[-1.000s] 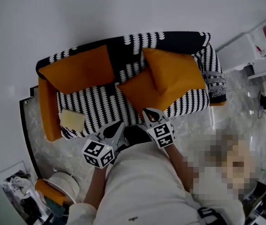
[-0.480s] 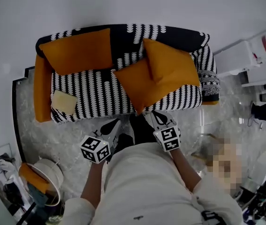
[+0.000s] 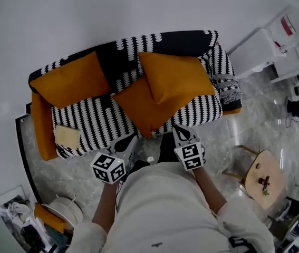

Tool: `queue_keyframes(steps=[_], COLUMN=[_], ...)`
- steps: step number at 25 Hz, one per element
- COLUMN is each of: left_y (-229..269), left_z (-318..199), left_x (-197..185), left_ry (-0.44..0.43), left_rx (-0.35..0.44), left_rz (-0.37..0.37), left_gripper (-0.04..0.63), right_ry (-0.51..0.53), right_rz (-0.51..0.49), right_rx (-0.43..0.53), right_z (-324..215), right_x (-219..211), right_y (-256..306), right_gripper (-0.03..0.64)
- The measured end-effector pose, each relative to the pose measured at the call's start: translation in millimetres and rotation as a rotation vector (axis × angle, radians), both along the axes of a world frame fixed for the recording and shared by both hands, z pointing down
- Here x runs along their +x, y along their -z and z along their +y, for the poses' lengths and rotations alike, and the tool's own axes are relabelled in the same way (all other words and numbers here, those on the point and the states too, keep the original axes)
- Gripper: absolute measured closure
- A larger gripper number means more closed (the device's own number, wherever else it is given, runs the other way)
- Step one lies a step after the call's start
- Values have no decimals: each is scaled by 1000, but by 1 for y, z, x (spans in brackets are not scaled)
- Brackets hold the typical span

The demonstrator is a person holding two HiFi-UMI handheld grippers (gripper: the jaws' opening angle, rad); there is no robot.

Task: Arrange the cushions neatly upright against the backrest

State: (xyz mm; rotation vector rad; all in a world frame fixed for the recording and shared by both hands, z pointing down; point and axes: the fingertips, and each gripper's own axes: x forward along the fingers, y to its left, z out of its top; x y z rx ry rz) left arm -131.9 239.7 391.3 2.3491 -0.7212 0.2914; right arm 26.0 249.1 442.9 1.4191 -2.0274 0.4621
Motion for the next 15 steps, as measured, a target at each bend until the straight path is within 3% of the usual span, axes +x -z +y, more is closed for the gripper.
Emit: queue_keyframes(steps=[4,13,14,15], left_y=[4,-5,-4,-4], left_z=[-37,-100,-104,-105], left_x=[59,200,212,222], left_ry=[12,96,110,124], left_rx=[25,-23,-34,-49], left_rz=[-32,-50,-50,-51], left_gripper=[581,581,581,581], right_ry=[-5,182,207,232], right_rz=[-22,-1,-5,-12], right_rx=[-36,-75,-90,-111], right_z=[-34,-128,-132,-133], right_x=[62,186,193,199], right_y=[-19,-48,-53,-59], right_gripper=[607,604,589,525])
